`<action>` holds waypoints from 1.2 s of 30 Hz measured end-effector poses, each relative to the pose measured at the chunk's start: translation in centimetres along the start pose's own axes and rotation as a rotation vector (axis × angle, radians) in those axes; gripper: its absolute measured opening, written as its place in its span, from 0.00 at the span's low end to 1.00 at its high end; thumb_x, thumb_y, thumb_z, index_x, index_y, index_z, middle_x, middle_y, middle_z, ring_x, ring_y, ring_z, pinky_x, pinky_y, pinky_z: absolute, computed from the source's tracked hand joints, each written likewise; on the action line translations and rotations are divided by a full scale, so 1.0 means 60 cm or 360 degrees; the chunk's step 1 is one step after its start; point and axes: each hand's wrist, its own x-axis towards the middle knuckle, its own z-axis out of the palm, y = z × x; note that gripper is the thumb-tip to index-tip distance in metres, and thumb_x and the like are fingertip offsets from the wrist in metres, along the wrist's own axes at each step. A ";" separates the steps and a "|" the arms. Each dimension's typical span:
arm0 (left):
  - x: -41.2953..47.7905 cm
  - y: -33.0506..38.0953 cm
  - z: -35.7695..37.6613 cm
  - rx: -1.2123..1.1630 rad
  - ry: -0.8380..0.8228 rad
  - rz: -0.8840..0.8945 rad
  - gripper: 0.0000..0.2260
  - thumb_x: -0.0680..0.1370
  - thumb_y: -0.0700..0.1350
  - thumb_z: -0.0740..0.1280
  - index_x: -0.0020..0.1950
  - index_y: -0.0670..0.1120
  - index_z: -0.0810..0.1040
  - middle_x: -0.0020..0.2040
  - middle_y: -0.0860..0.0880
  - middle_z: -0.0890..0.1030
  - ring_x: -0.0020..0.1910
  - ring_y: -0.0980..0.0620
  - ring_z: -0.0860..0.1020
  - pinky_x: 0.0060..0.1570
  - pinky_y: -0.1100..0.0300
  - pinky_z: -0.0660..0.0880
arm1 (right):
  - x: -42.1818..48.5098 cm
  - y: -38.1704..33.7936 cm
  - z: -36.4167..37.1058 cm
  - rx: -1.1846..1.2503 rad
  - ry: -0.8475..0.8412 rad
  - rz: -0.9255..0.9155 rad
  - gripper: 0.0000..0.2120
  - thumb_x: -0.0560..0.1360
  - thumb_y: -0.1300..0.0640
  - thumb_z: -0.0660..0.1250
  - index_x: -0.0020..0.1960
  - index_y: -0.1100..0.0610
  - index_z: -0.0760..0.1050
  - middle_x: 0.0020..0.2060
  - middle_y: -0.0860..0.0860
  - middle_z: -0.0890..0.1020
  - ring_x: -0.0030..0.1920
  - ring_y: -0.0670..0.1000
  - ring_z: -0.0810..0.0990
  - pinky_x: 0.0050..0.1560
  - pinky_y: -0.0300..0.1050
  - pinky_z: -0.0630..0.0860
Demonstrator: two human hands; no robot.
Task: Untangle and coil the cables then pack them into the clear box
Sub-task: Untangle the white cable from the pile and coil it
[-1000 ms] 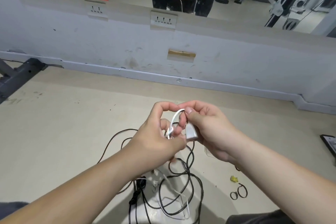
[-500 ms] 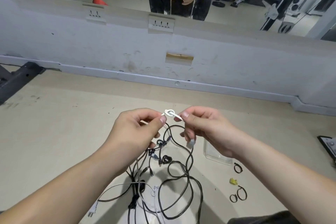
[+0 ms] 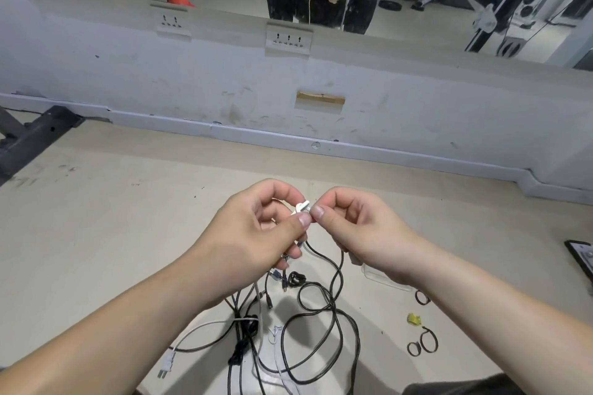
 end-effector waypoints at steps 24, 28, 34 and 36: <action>0.006 0.009 -0.002 -0.0444 0.0244 -0.0159 0.07 0.83 0.37 0.66 0.53 0.41 0.85 0.39 0.44 0.84 0.40 0.50 0.84 0.42 0.57 0.84 | -0.003 -0.006 -0.011 0.0340 -0.0327 0.0251 0.11 0.78 0.49 0.67 0.49 0.57 0.80 0.37 0.57 0.81 0.32 0.53 0.75 0.31 0.47 0.67; 0.011 0.018 -0.014 -0.0445 0.0276 -0.0142 0.06 0.83 0.38 0.67 0.55 0.41 0.84 0.39 0.44 0.84 0.41 0.49 0.85 0.41 0.57 0.84 | -0.005 -0.003 -0.019 0.0497 -0.0444 0.0316 0.06 0.78 0.56 0.68 0.48 0.58 0.81 0.34 0.58 0.76 0.30 0.54 0.76 0.33 0.47 0.76; 0.005 0.024 -0.016 -0.0281 0.0133 -0.0226 0.05 0.81 0.37 0.68 0.55 0.44 0.81 0.39 0.43 0.85 0.38 0.47 0.85 0.38 0.57 0.81 | 0.000 -0.009 -0.015 0.0403 -0.0210 0.0250 0.09 0.79 0.52 0.68 0.49 0.56 0.83 0.30 0.54 0.71 0.25 0.49 0.64 0.27 0.37 0.56; 0.003 0.021 -0.016 -0.0262 0.0101 -0.0211 0.05 0.81 0.37 0.69 0.55 0.44 0.82 0.40 0.43 0.86 0.40 0.47 0.86 0.42 0.55 0.81 | 0.000 -0.013 -0.013 0.0357 -0.0181 0.0187 0.08 0.80 0.55 0.69 0.49 0.58 0.84 0.29 0.55 0.69 0.26 0.50 0.62 0.27 0.37 0.56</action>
